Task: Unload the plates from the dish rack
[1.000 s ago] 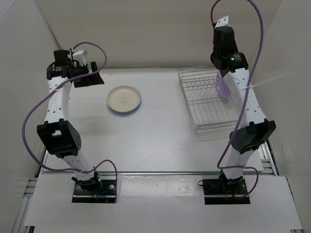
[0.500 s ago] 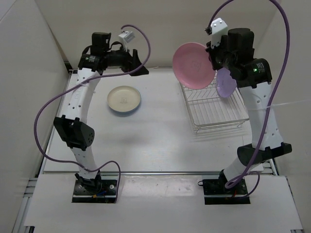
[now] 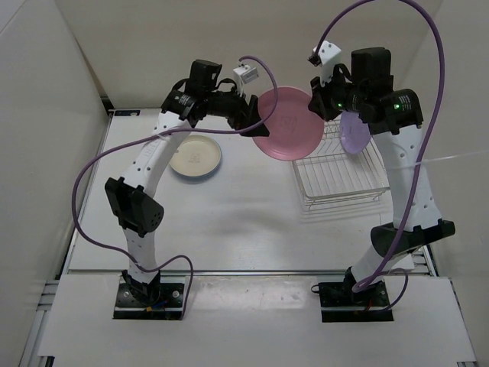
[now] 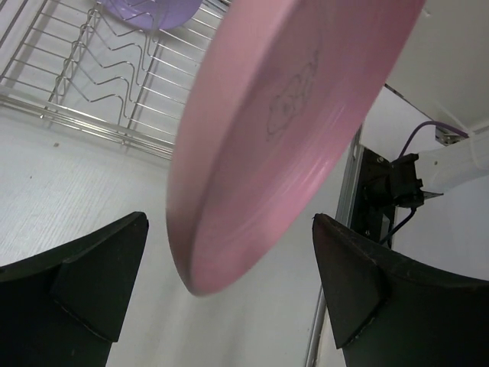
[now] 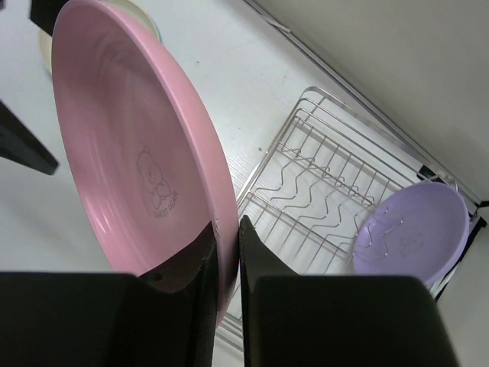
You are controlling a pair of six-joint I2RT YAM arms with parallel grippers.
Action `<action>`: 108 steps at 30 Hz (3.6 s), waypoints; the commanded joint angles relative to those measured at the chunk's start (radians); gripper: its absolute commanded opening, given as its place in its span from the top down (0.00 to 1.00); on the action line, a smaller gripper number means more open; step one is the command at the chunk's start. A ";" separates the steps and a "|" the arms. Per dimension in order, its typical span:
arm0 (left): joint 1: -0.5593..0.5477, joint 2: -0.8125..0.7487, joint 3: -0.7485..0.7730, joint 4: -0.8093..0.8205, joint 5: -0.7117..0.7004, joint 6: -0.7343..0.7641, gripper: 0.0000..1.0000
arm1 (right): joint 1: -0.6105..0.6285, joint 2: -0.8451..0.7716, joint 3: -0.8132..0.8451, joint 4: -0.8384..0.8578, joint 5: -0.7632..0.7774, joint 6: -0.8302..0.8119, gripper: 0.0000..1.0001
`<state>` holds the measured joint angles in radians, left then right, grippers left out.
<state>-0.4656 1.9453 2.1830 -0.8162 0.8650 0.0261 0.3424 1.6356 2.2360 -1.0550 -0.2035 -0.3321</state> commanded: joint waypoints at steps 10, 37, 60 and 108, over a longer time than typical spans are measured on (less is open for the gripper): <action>-0.022 -0.049 0.041 -0.003 -0.136 0.015 0.24 | -0.002 -0.036 -0.007 0.013 -0.042 -0.041 1.00; -0.022 -0.091 0.041 0.046 -0.326 -0.050 0.89 | -0.011 0.001 0.002 0.013 -0.045 -0.013 0.88; 0.399 -0.203 -0.419 0.000 -0.488 -0.205 0.89 | -0.002 0.010 -0.070 0.153 0.415 0.044 0.06; 0.542 0.141 -0.364 -0.051 -0.590 -0.250 0.33 | -0.002 -0.026 -0.052 0.153 0.424 0.016 0.05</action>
<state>0.0811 2.1067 1.7832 -0.8749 0.2699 -0.2184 0.3367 1.6444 2.1616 -0.9390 0.2077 -0.3038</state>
